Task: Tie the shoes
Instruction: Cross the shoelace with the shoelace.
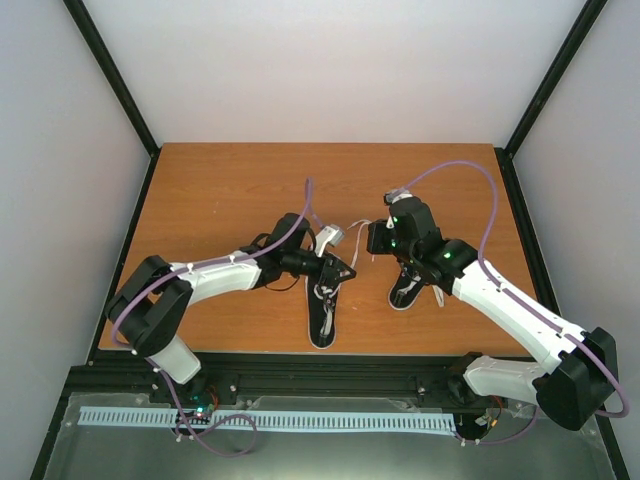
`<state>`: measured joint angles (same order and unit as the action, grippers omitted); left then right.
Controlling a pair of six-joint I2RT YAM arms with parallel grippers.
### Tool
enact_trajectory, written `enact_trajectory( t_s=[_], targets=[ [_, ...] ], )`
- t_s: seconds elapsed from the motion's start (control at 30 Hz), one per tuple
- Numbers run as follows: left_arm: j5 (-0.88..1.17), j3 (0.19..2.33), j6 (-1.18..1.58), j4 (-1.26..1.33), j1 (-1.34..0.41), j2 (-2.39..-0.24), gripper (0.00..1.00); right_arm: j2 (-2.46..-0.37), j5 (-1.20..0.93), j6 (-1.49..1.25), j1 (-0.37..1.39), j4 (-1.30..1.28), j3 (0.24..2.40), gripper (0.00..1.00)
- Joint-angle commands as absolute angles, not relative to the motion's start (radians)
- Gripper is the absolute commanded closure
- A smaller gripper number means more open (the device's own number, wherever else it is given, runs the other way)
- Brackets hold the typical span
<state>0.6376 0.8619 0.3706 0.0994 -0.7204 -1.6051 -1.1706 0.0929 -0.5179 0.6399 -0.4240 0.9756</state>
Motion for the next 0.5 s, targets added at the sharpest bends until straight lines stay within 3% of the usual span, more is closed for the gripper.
enact_trajectory(
  t_s=[0.0, 0.47],
  targets=[
    [0.644, 0.921, 0.336, 0.085, -0.737, -1.622, 0.47, -1.154, 0.063, -0.505, 0.634, -0.410, 1.012, 0.97],
    [0.665, 0.984, 0.285, 0.030, -0.769, -1.672, 0.47, -1.123, 0.051, -0.532, 0.634, -0.421, 1.000, 0.97]
  ],
)
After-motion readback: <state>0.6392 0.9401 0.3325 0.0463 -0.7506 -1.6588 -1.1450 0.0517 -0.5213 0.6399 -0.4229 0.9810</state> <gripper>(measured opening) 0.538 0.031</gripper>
